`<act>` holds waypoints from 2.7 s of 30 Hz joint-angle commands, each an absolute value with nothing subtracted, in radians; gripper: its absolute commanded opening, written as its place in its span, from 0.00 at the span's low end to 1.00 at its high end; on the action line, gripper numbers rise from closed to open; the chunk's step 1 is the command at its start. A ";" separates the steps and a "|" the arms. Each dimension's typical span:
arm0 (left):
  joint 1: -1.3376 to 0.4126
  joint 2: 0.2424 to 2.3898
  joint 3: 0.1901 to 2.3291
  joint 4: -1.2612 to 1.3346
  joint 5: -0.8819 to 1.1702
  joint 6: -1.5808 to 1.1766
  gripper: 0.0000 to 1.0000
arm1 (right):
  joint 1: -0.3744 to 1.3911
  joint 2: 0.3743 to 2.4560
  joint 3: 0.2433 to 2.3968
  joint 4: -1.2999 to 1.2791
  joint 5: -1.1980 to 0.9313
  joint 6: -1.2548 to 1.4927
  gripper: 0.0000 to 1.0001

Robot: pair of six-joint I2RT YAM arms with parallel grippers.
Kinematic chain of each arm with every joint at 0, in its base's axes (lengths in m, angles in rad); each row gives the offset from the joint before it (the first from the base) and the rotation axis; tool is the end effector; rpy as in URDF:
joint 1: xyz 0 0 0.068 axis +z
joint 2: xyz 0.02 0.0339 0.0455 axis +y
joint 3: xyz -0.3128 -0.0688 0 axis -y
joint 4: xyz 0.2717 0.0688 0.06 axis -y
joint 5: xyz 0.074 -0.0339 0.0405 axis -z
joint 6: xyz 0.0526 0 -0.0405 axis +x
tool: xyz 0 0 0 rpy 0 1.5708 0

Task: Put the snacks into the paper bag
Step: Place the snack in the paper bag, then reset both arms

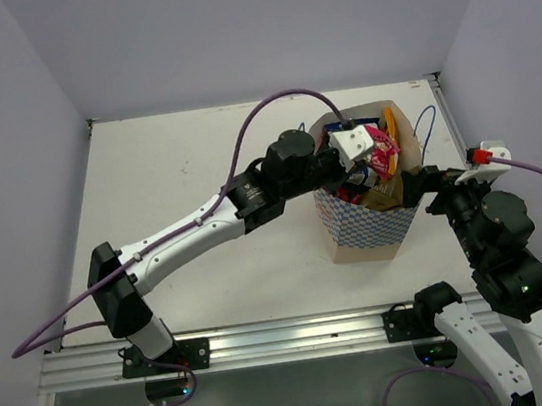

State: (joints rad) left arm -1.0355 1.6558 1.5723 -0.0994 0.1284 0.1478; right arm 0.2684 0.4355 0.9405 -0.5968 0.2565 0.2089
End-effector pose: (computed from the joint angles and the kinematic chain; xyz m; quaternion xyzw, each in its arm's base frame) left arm 0.2219 -0.3874 0.4394 0.4619 0.6139 -0.3186 0.5552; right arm 0.0706 0.0056 0.4180 0.0644 0.7350 0.0662 0.6718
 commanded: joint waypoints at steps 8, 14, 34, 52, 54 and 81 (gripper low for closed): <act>-1.063 1.706 1.661 -0.152 0.072 0.183 0.12 | 0.273 0.423 0.951 -0.563 0.288 0.204 0.98; -1.063 1.712 1.661 -0.156 0.048 0.186 0.41 | 0.273 0.423 0.954 -0.563 0.285 0.206 0.99; -1.063 1.761 1.763 -0.186 -0.021 0.055 0.80 | 0.273 0.428 0.977 -0.581 0.288 0.209 0.99; -1.062 1.222 1.393 0.089 -0.659 0.095 1.00 | 0.273 0.385 1.055 -0.643 0.367 0.157 0.98; -1.063 1.165 1.335 0.097 -0.719 0.109 1.00 | 0.273 0.368 1.063 -0.650 0.388 0.144 0.99; -1.063 0.247 0.666 -0.160 -1.374 -0.142 1.00 | 0.272 -0.014 0.845 -0.710 0.571 0.103 0.99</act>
